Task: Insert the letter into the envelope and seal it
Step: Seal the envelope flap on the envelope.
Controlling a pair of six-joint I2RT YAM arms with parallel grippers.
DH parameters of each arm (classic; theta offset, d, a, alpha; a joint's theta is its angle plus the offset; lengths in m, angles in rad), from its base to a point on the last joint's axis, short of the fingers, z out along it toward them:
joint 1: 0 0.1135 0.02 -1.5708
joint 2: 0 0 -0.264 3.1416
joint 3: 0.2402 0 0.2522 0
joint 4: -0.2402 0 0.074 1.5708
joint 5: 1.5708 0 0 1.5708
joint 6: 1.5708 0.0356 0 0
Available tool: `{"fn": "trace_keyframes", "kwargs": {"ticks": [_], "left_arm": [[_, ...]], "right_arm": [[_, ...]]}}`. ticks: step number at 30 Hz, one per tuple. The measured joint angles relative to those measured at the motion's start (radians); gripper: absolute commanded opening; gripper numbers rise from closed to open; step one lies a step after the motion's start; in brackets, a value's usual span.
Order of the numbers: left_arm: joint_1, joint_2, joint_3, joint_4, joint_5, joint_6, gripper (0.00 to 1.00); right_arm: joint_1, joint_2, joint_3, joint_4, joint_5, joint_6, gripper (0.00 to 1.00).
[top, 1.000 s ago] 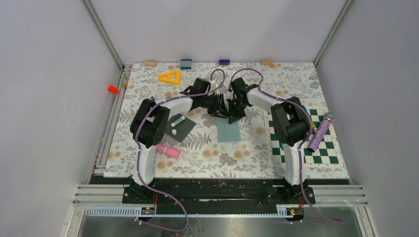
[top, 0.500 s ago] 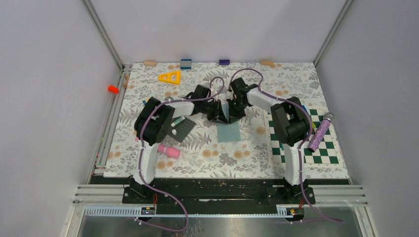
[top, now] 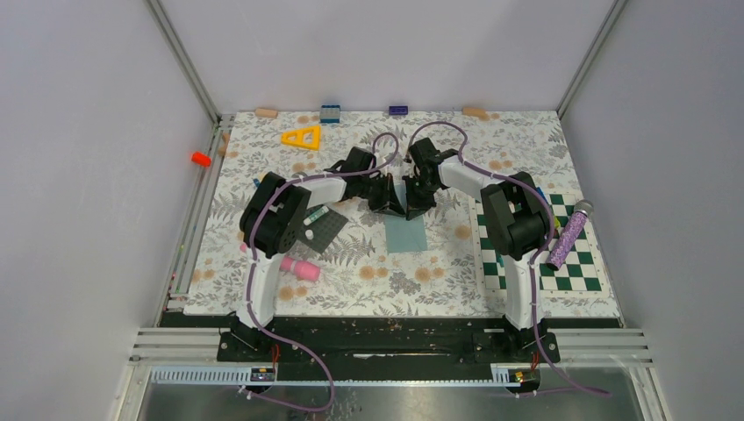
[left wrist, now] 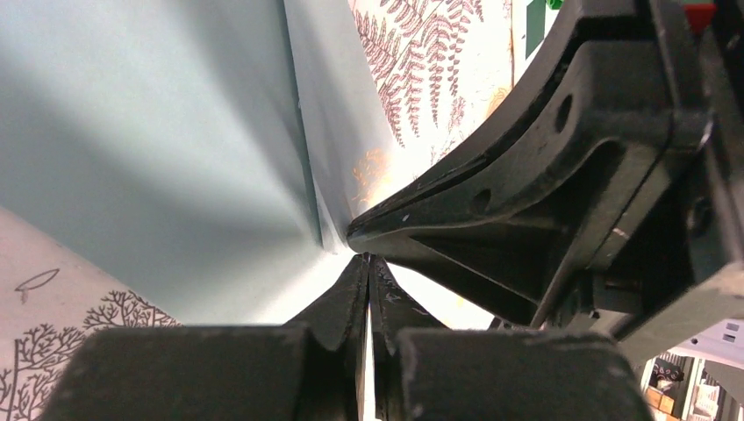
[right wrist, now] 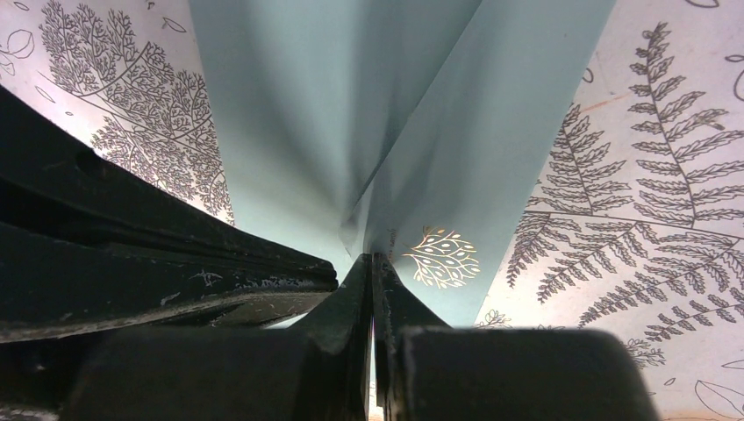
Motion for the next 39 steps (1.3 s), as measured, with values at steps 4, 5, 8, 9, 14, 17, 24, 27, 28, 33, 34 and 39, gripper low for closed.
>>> {"fn": "trace_keyframes", "kwargs": {"ticks": [4, 5, 8, 9, 14, 17, 24, 27, 28, 33, 34, 39], "left_arm": [[0.0, 0.016, 0.034, -0.016, -0.008, 0.0, 0.0], [0.0, 0.02, 0.04, -0.02, -0.012, 0.001, 0.0], [0.0, 0.031, 0.051, -0.035, -0.023, 0.004, 0.0], [0.0, 0.034, 0.051, -0.039, -0.026, 0.004, 0.0], [-0.002, 0.046, 0.051, -0.058, -0.034, 0.008, 0.0], [-0.005, 0.046, 0.052, -0.061, -0.037, 0.012, 0.0], [-0.016, 0.058, 0.1, -0.128, -0.067, 0.028, 0.0], [-0.019, 0.069, 0.133, -0.169, -0.079, 0.033, 0.0], [-0.02, 0.071, 0.14, -0.18, -0.083, 0.035, 0.0], [-0.029, 0.072, 0.163, -0.218, -0.111, 0.053, 0.0], [-0.03, 0.072, 0.164, -0.22, -0.115, 0.053, 0.0], [-0.034, 0.072, 0.171, -0.233, -0.127, 0.06, 0.0]], "right_arm": [[0.0, 0.0, 0.0, 0.0, -0.002, 0.0, 0.0], [0.0, 0.0, 0.0, 0.0, -0.003, 0.0, 0.0], [0.0, 0.0, 0.0, 0.0, -0.004, 0.0, 0.0], [0.0, 0.0, 0.0, 0.0, -0.004, 0.001, 0.0], [0.0, 0.0, 0.0, 0.001, -0.005, 0.005, 0.0], [0.0, 0.0, 0.0, 0.001, -0.006, 0.008, 0.0], [0.0, 0.0, 0.0, 0.001, -0.006, 0.008, 0.0], [0.0, 0.0, 0.0, 0.001, -0.005, 0.008, 0.0], [0.0, 0.0, 0.0, 0.001, -0.005, 0.008, 0.0], [0.0, 0.016, 0.029, -0.03, -0.002, 0.006, 0.0], [0.0, 0.023, 0.042, -0.042, 0.0, 0.006, 0.0], [0.0, 0.052, 0.098, -0.074, 0.023, 0.003, 0.0]]}}
